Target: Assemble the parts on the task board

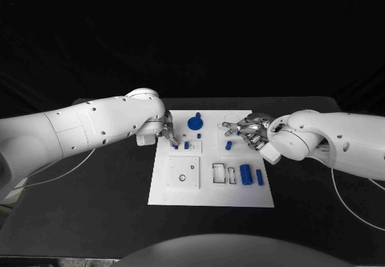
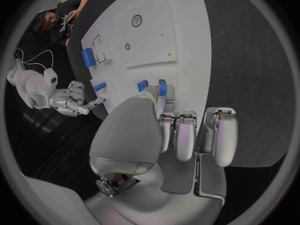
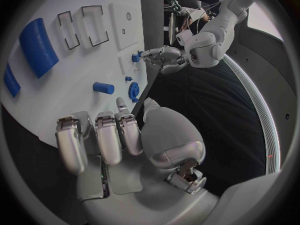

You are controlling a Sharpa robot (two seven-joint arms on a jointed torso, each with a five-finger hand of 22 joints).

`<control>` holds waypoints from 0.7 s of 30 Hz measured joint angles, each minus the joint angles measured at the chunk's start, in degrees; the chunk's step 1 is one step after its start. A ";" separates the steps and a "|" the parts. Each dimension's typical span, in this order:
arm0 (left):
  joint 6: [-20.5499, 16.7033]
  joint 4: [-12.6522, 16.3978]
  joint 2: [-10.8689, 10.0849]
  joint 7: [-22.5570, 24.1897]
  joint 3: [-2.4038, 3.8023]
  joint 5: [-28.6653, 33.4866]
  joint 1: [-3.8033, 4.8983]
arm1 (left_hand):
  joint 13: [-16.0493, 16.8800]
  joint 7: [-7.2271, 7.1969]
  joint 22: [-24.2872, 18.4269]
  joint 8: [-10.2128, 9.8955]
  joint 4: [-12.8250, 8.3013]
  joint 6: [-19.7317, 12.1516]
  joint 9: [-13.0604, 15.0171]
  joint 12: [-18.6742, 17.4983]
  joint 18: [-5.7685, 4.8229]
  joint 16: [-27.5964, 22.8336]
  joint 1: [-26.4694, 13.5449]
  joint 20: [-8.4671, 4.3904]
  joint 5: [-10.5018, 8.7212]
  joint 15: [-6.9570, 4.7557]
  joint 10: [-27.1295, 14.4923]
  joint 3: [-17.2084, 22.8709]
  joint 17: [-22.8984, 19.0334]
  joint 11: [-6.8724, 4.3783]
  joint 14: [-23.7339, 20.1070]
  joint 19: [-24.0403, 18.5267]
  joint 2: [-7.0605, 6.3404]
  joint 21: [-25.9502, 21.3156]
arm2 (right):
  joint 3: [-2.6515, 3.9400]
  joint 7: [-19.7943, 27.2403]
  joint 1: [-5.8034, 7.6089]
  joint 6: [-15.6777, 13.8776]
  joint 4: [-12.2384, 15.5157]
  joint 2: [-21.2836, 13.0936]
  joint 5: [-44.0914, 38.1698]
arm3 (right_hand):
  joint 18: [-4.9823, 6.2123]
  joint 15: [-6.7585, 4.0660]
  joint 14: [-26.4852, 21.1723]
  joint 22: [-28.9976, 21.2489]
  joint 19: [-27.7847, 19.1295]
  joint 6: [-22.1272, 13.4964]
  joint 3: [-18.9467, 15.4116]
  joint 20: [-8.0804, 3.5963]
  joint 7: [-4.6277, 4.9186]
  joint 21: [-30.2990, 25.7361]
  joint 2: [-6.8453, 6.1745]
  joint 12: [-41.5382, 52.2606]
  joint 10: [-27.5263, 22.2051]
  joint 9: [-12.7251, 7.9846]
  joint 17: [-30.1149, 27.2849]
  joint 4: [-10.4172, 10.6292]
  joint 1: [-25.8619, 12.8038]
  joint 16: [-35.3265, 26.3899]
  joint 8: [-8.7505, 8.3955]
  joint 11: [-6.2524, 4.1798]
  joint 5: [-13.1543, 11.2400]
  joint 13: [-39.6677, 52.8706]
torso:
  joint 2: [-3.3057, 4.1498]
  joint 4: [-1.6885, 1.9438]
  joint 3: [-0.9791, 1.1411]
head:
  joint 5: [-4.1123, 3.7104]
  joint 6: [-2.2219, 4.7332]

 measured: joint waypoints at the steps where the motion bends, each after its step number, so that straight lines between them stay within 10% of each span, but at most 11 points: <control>1: 0.06 -0.04 0.06 0.00 -0.02 -0.03 -0.01 | 0.00 0.00 0.00 0.00 0.00 0.00 0.00 0.00 0.00 0.00 0.01 0.00 -0.01 0.00 0.00 0.00 0.00 0.00 0.00 0.00 0.01 0.00 | 0.00 0.00 0.00 0.00 0.00 0.00 0.00 | 0.00 0.00 0.00 0.00 0.00 0.00 0.00 0.00 0.00 0.00 0.00 0.00 0.00 0.00 0.00 0.00 0.00 0.00 0.00 0.00 0.00 0.00 | 0.00 0.00 0.00 | 0.02 -0.01; 21: 0.84 -0.23 0.22 -0.06 -0.01 -0.10 0.03 | 0.00 0.14 0.00 -0.22 0.56 -0.50 0.61 0.00 0.00 0.00 -0.32 0.00 -1.56 0.00 0.00 0.71 -0.01 0.00 0.00 0.00 0.44 0.00 | 0.00 0.00 0.01 0.00 0.06 0.03 0.00 | 0.00 0.00 0.00 -0.01 0.00 0.00 0.00 0.00 0.00 0.00 0.00 0.00 0.00 0.00 0.00 0.00 0.00 0.00 0.00 0.00 0.00 0.00 | -0.01 -0.05 0.03 | 0.08 0.01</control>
